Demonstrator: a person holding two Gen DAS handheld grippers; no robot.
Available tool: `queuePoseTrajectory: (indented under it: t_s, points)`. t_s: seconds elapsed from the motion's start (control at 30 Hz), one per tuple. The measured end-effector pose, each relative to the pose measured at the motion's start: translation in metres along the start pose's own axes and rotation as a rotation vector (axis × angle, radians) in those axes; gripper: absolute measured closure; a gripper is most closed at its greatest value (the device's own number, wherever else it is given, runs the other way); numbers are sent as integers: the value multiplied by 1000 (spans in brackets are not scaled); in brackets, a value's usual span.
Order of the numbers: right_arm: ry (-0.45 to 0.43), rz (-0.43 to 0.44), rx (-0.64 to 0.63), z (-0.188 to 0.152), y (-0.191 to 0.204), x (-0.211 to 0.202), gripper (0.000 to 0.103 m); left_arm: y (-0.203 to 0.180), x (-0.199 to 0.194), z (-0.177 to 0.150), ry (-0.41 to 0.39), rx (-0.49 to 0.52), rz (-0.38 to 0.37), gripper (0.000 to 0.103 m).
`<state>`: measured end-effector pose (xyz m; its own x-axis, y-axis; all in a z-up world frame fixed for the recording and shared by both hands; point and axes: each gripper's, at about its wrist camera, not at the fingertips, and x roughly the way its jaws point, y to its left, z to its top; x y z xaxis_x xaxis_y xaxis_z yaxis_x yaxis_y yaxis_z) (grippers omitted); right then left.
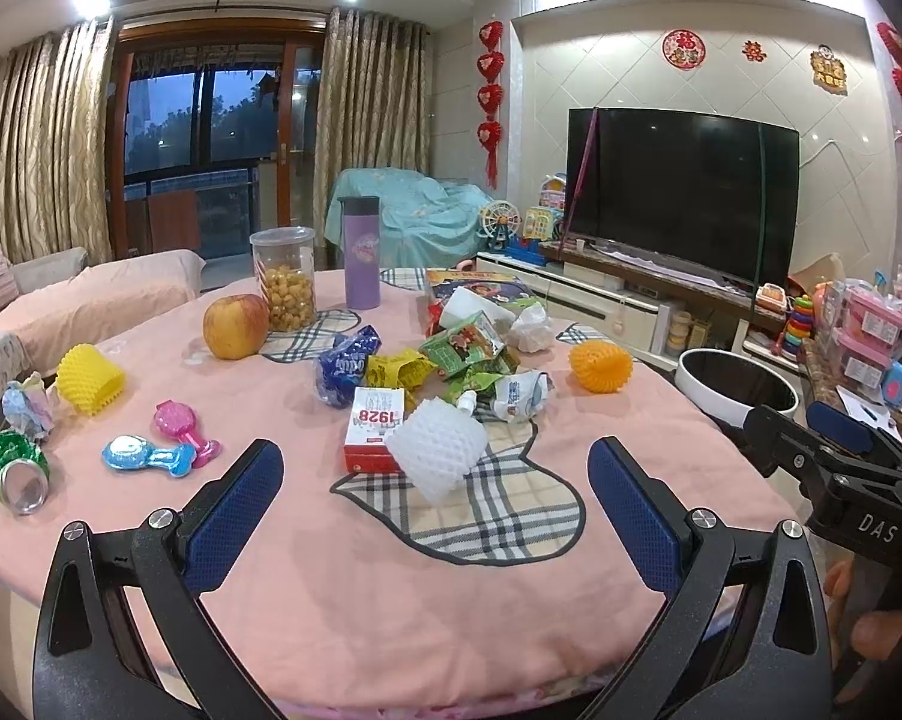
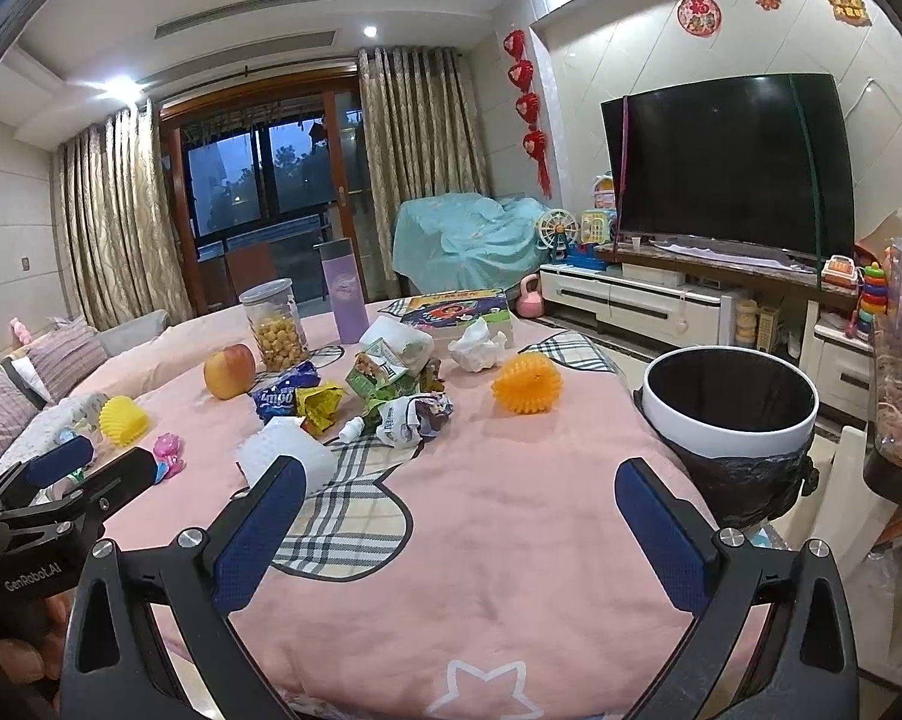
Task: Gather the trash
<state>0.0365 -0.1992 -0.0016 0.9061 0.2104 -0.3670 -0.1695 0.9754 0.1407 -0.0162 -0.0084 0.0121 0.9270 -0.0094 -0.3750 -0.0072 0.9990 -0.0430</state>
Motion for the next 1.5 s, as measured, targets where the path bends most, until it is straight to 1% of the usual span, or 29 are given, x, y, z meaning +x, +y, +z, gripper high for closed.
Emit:
queuePoseTrajectory:
  t_s: [0.9,1.5]
  points:
    - [21,14,15,-4,0,4,0,6,7,-7,19,-19,-1,0]
    - [57,35,29,-4,-1,15,0,12,19,-12,63,-27,7,0]
